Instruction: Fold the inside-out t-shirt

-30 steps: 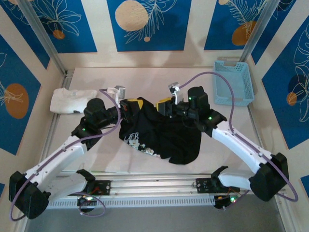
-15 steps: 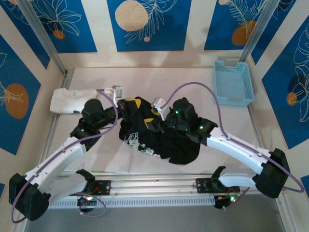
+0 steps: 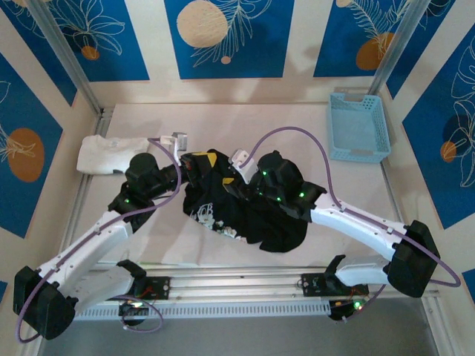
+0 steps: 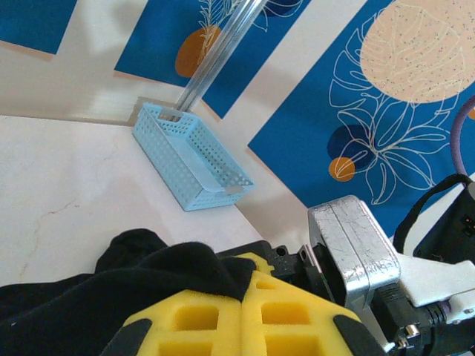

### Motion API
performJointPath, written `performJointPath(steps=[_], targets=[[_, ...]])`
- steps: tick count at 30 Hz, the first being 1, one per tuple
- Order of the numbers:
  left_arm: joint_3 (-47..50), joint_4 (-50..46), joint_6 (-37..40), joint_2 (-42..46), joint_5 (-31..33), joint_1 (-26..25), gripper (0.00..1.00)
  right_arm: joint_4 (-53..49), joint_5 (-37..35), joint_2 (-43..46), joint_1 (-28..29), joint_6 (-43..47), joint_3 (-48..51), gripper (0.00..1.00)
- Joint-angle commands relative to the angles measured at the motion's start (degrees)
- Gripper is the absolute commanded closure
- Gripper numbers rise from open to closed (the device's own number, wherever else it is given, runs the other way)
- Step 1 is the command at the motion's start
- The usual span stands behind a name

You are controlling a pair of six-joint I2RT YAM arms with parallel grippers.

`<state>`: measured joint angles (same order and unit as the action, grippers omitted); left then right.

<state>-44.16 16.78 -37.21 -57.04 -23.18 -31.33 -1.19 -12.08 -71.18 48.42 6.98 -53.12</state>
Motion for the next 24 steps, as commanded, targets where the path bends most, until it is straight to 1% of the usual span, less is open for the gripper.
performJointPath(steps=[1,3,5,9,14,16,20,24], targets=[[0.15,2.23,-0.24,1.07,-1.49,0.58,1.0,2.12,-3.1,0.07,0.35,1.88,-0.67,0.52],[0.2,2.21,-0.23,0.97,-1.5,0.64,1.0,2.65,-3.07,0.42,0.34,2.07,-0.33,0.56],[0.13,2.3,-0.32,0.76,-1.51,0.62,1.0,3.65,-2.55,0.69,0.6,2.24,-0.1,0.61],[0.13,1.58,0.05,0.6,-0.53,0.68,1.0,5.71,-1.81,1.2,1.46,3.11,0.11,0.8],[-0.31,-3.9,2.88,0.78,4.39,0.72,1.0,7.14,3.63,3.75,0.46,0.11,0.37,0.98],[-0.19,-4.81,3.73,0.76,5.52,0.7,1.0,7.73,7.13,4.98,-1.02,-3.02,0.63,1.0],[-0.05,-5.48,4.99,0.38,6.39,0.66,1.0,9.79,17.62,5.88,-5.26,-11.89,1.08,1.0],[0.28,-5.96,6.47,0.43,6.66,0.66,0.98,11.61,23.37,5.45,-8.25,-18.14,1.27,1.0]])
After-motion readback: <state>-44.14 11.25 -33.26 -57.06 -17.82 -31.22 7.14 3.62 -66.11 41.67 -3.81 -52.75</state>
